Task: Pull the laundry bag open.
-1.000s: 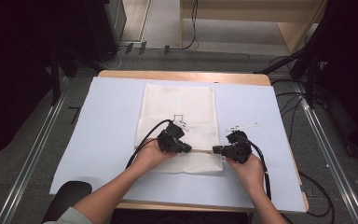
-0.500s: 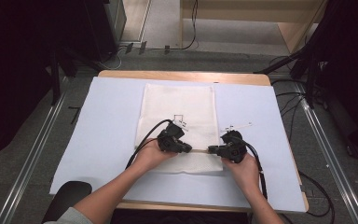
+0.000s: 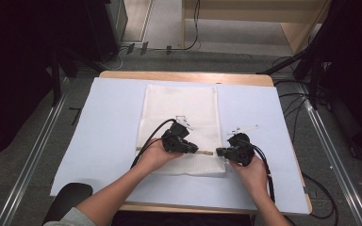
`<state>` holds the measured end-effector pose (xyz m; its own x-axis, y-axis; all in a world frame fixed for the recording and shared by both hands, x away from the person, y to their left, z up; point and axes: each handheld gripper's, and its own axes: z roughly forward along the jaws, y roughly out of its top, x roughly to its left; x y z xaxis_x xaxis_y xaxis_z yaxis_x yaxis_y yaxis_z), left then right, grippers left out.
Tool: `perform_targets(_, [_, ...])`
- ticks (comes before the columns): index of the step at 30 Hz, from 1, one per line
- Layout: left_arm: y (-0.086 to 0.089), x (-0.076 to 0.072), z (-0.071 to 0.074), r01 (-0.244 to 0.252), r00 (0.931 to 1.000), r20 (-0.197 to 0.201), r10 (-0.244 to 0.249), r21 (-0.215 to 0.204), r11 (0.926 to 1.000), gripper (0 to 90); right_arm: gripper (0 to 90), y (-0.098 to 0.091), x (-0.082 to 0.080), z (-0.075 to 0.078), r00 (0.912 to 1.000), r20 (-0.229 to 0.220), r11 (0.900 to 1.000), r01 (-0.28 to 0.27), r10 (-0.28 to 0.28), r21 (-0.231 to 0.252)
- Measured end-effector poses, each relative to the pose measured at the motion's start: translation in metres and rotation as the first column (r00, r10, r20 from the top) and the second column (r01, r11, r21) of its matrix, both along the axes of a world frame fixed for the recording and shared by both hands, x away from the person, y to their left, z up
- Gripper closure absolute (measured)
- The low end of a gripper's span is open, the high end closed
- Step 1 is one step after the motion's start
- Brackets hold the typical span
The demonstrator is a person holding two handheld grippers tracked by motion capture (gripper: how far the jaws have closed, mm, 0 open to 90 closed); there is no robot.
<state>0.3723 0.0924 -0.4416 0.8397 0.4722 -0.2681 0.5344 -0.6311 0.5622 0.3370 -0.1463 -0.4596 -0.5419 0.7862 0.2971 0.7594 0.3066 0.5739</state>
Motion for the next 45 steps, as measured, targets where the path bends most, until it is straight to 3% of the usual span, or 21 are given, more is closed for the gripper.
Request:
perform_targets(15, [-0.022, 0.004, -0.005, -0.009, 0.9992, -0.038, 0.009, -0.007, 0.9999, 78.5, 90.0, 0.0, -0.002, -0.006, 0.9991, 0.03, 0.9994, -0.028, 0.029, -0.018])
perform_targets(25, [-0.03, 0.004, -0.01, -0.017, 0.9984, -0.053, 0.017, 0.004, 0.9999, 76.9, 90.0, -0.002, -0.003, -0.005, 0.9985, 0.028, 0.9974, -0.045, 0.047, -0.056])
perform_targets(36, [-0.039, 0.005, -0.013, -0.02, 0.9975, -0.068, 0.02, 0.003, 0.9998, 77.4, 90.0, -0.002, -0.003, -0.006, 0.9985, 0.029, 0.9979, -0.045, 0.047, -0.047])
perform_targets(40, [-0.038, 0.006, -0.015, -0.031, 0.9958, -0.087, 0.03, -0.003, 0.9995, 80.1, 90.0, -0.001, 0.0, -0.007, 0.9992, 0.016, 0.9993, -0.035, 0.036, -0.01])
perform_targets(45, [-0.04, 0.007, -0.015, -0.039, 0.9949, -0.094, 0.038, -0.003, 0.9992, 79.7, 90.0, 0.004, -0.001, -0.006, 0.9983, 0.031, 0.9983, -0.048, 0.049, -0.032])
